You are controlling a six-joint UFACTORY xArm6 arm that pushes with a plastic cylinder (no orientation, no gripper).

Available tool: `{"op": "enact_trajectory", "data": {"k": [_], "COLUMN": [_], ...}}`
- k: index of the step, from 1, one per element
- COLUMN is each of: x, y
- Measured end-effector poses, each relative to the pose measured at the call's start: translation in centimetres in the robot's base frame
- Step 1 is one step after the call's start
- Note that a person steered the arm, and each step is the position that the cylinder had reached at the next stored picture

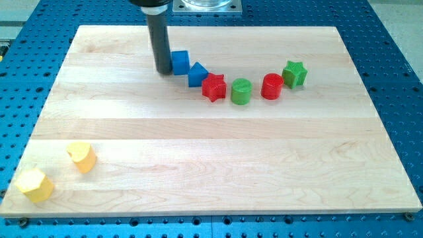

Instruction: Move the heart to the top right of the hexagon

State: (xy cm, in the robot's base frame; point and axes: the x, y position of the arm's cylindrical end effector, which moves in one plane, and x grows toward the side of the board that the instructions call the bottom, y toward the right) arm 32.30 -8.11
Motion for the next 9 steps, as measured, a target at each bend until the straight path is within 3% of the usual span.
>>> {"op": "enact_trajectory", "data": {"k": [2, 3, 4, 5, 6, 8, 9], "x": [-3.5, 0.2, 9.0, 21.2, 26.6, 23.0, 25.7], "y": [0.5, -4.8, -2.4, -0.5, -5.3, -9.8, -11.0]}}
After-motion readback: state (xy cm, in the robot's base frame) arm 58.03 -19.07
